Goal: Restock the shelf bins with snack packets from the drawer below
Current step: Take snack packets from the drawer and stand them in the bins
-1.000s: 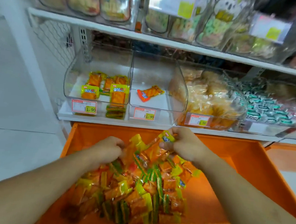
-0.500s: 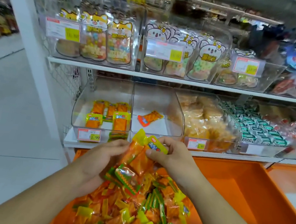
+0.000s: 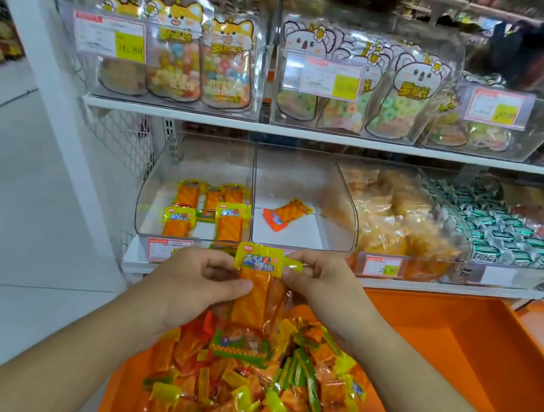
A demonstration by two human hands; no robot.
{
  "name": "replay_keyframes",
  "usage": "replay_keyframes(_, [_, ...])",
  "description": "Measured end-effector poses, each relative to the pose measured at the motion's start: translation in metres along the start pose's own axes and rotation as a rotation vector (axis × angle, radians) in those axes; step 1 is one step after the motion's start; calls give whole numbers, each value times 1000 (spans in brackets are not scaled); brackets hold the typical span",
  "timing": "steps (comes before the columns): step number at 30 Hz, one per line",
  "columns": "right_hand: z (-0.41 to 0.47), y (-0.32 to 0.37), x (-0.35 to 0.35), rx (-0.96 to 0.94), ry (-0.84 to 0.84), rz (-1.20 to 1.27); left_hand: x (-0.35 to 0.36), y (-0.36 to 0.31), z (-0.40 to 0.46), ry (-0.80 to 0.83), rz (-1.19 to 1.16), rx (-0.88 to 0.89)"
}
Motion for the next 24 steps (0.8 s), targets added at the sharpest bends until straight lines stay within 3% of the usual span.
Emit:
replay_keyframes(12, [-4, 8, 14, 128, 33, 216, 5, -4, -9, 45, 254, 99])
replay_keyframes(20, [3, 33, 44, -113, 113, -41, -19, -22, -4, 79, 181, 118])
replay_keyframes(24, [26, 48, 50, -187, 29, -62, -54, -39, 29, -69, 117, 105])
Point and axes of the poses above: each hand's wrist, its own z-axis towards the middle knuckle, its own x-axis out of the palm, y = z × x, the point moved 6 cm from there along z, towards the middle knuckle, and after that the axes turned 10 degrees about -y, right-handed, at the moved point
